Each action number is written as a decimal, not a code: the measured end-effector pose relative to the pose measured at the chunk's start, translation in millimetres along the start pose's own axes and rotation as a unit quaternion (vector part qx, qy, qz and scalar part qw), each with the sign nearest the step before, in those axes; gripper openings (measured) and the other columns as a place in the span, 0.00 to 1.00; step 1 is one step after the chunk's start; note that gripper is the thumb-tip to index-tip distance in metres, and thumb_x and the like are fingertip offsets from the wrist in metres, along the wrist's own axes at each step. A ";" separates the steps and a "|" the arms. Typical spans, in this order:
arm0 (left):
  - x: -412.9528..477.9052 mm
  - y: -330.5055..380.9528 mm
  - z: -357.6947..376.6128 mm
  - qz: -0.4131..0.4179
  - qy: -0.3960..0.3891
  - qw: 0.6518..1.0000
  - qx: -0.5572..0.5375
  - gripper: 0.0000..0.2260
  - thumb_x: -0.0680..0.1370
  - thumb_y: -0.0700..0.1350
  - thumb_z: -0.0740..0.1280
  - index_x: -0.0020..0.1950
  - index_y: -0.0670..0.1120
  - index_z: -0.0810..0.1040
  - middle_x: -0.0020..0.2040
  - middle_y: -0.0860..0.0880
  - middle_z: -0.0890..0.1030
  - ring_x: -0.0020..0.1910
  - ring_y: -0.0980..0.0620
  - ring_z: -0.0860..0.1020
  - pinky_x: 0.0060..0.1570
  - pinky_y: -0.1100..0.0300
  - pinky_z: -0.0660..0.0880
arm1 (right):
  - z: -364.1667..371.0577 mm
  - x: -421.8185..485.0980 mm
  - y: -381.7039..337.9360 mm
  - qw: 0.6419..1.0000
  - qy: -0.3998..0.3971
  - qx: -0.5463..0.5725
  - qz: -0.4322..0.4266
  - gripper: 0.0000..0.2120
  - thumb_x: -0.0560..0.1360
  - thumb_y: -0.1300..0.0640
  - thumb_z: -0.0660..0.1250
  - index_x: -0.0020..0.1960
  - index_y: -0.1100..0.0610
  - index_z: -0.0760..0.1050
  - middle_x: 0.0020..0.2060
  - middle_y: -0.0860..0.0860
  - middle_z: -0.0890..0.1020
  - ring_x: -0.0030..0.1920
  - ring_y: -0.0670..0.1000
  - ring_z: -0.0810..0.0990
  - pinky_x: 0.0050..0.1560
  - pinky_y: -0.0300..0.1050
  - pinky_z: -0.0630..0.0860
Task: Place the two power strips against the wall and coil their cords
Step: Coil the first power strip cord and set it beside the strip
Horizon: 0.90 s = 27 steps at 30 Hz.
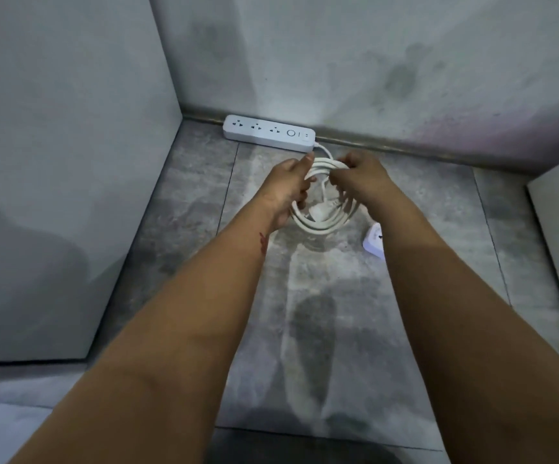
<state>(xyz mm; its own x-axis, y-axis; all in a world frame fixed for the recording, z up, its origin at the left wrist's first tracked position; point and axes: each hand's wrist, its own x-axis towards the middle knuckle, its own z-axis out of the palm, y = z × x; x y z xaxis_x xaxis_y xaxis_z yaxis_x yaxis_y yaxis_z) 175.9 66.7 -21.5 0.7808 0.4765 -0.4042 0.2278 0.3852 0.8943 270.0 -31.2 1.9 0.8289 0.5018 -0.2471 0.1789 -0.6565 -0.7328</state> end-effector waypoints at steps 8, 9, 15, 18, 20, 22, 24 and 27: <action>-2.1 13.4 -9.3 -0.043 -0.058 0.997 -0.024 0.19 0.81 0.58 0.60 0.43 0.44 0.81 0.29 0.49 0.80 0.27 0.53 0.74 0.33 0.59 0.74 | 2.7 -9.0 5.2 1.000 -0.005 0.000 0.007 0.10 0.75 0.63 0.55 0.38 0.52 0.66 0.35 0.53 0.75 0.35 0.53 0.74 0.35 0.43 0.69; -2.6 12.4 -9.3 -0.051 -0.061 0.996 -0.030 0.20 0.81 0.58 0.58 0.44 0.45 0.81 0.31 0.48 0.81 0.29 0.53 0.75 0.36 0.58 0.75 | 5.1 -10.7 8.3 1.000 -0.006 0.011 0.009 0.10 0.76 0.62 0.54 0.38 0.51 0.64 0.35 0.53 0.73 0.36 0.54 0.73 0.36 0.44 0.68; 3.7 -0.3 -21.9 -0.078 -0.053 0.995 -0.015 0.27 0.80 0.65 0.52 0.44 0.47 0.81 0.37 0.49 0.83 0.38 0.53 0.80 0.53 0.54 0.73 | 11.0 -8.6 10.0 0.987 -0.002 0.146 0.059 0.11 0.77 0.64 0.51 0.40 0.49 0.62 0.34 0.54 0.70 0.31 0.52 0.70 0.30 0.41 0.64; 10.9 -13.4 -29.9 -0.103 -0.075 0.992 0.010 0.35 0.77 0.71 0.48 0.50 0.46 0.84 0.49 0.49 0.85 0.52 0.52 0.79 0.63 0.52 0.67 | 5.8 -0.4 7.6 0.970 0.004 0.223 0.098 0.11 0.75 0.67 0.51 0.41 0.52 0.64 0.32 0.53 0.70 0.29 0.51 0.71 0.30 0.40 0.67; 17.4 -23.3 -30.0 -0.113 -0.091 0.989 0.013 0.39 0.74 0.74 0.45 0.62 0.47 0.81 0.61 0.49 0.82 0.64 0.51 0.75 0.70 0.49 0.60 | 2.2 3.3 4.9 0.960 0.002 0.254 0.117 0.11 0.74 0.68 0.51 0.41 0.54 0.64 0.32 0.54 0.69 0.28 0.51 0.70 0.30 0.40 0.69; 21.1 -29.7 -26.0 -0.109 -0.116 0.987 0.003 0.42 0.72 0.76 0.42 0.68 0.50 0.76 0.68 0.49 0.77 0.71 0.49 0.69 0.75 0.45 0.52 | 1.8 8.2 3.2 0.946 -0.003 0.296 0.135 0.11 0.74 0.69 0.51 0.42 0.55 0.63 0.33 0.56 0.69 0.28 0.52 0.70 0.29 0.40 0.72; 24.5 -33.6 -19.8 -0.101 -0.118 0.988 -0.016 0.42 0.72 0.76 0.40 0.70 0.52 0.74 0.69 0.51 0.75 0.73 0.51 0.67 0.75 0.42 0.49 | 5.6 15.3 4.6 0.926 0.010 0.342 0.160 0.11 0.72 0.71 0.50 0.44 0.56 0.64 0.34 0.57 0.68 0.28 0.53 0.70 0.30 0.41 0.73; 28.0 -33.7 -9.8 -0.073 -0.091 0.992 -0.048 0.42 0.72 0.75 0.39 0.72 0.52 0.71 0.70 0.51 0.75 0.73 0.53 0.66 0.75 0.44 0.48 | 17.3 24.9 10.8 0.903 0.048 0.381 0.193 0.15 0.70 0.73 0.50 0.53 0.61 0.66 0.36 0.58 0.68 0.31 0.55 0.72 0.34 0.46 0.75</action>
<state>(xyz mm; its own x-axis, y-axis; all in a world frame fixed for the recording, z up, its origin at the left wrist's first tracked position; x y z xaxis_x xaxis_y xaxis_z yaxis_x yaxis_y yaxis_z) 184.3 74.8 -64.8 0.8381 0.2622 -0.4783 0.2961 0.5178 0.8026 283.4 -16.0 -23.1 0.8008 0.2436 -0.5472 -0.5182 -0.1761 -0.8369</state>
